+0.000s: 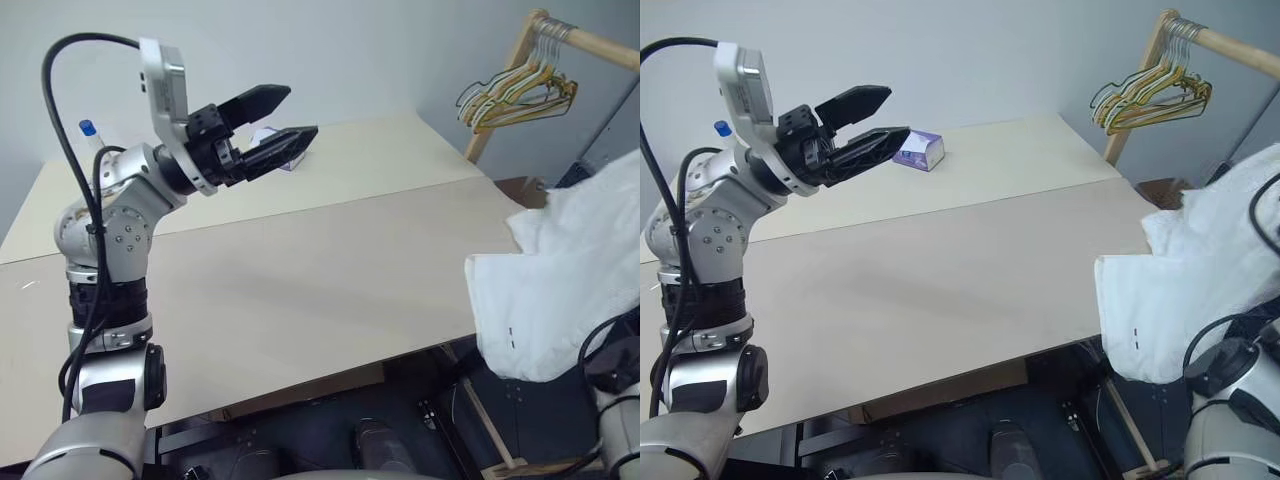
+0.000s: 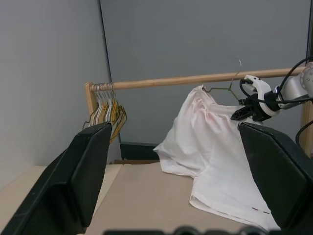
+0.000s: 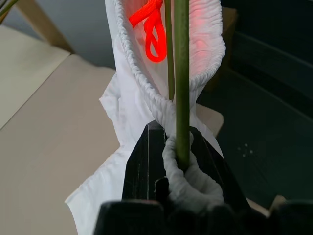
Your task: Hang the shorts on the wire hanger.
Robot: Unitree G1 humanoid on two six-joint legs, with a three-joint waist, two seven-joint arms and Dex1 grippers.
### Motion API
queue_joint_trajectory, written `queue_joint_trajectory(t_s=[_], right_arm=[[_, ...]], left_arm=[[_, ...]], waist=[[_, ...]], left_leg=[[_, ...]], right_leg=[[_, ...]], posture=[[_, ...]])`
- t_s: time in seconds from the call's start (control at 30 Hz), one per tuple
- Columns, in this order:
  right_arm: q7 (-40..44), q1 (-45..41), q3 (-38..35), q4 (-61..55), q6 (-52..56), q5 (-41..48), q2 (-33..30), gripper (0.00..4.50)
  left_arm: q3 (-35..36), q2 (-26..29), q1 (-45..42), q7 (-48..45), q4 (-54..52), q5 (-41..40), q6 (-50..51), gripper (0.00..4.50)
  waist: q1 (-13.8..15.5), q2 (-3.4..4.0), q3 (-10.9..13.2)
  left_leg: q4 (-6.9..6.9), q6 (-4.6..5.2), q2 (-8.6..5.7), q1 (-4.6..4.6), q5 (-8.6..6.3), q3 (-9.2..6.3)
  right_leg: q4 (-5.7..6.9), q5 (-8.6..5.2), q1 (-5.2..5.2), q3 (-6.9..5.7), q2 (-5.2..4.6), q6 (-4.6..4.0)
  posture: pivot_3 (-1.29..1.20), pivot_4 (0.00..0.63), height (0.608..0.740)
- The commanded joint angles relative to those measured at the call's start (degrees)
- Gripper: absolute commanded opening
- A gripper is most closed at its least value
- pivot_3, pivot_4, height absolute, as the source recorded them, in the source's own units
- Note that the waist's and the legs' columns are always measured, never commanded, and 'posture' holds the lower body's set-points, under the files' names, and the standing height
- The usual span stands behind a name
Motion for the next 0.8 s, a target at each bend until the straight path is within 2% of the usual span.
queue_joint_trajectory(t_s=[0.03,0.27,0.57,0.77,0.8], right_arm=[[-4.0,-4.1,-2.8,6.3,-6.0,-1.3,-2.9,0.05],[-10.3,-7.2,-7.6,22.9,-15.9,-0.4,-7.4,0.05],[-12.9,-6.5,-7.2,41.6,-30.0,3.6,-14.8,0.05],[-11.3,-3.4,-3.0,45.5,-32.5,6.0,-15.3,0.05],[-10.3,-2.6,-1.9,44.4,-31.9,6.6,-14.6,0.4]], left_arm=[[1.1,0.6,-0.1,0.2,-1.9,-1.0,-0.6,4.47],[1.0,1.0,0.4,0.2,-2.7,-0.7,-0.7,4.47],[1.1,1.4,1.2,0.7,-3.9,-0.6,-0.4,4.47],[0.8,1.4,1.5,1.0,-4.3,-0.6,-0.6,4.47],[0.8,1.5,1.6,1.0,-4.4,-0.6,-0.6,4.49]], waist=[[0.0,0.0,0.0],[0.0,0.01,0.0],[0.0,0.1,0.0],[0.0,0.09,0.0],[0.0,0.09,0.0]], left_leg=[[-0.02,0.0,0.0,0.0,0.0,0.01],[-0.12,0.01,-0.02,0.02,-0.01,0.09],[-0.84,-0.08,-0.06,0.05,0.07,0.2],[-0.85,-0.04,-0.09,0.05,0.05,0.18],[-0.84,-0.03,-0.11,0.05,0.04,0.18]], right_leg=[[-0.01,0.0,0.0,0.01,0.0,0.0],[-0.1,-0.01,0.0,0.11,0.0,0.02],[-0.69,0.05,0.08,0.27,0.06,0.09],[-0.92,0.09,0.17,0.28,0.07,0.19],[-0.94,0.09,0.23,0.31,0.05,0.23]], posture=[[-0.12,0.012,0.74],[-0.11,0.01,0.74],[-0.1,0.015,0.74],[-0.1,0.016,0.74],[-0.09,0.015,0.74]])
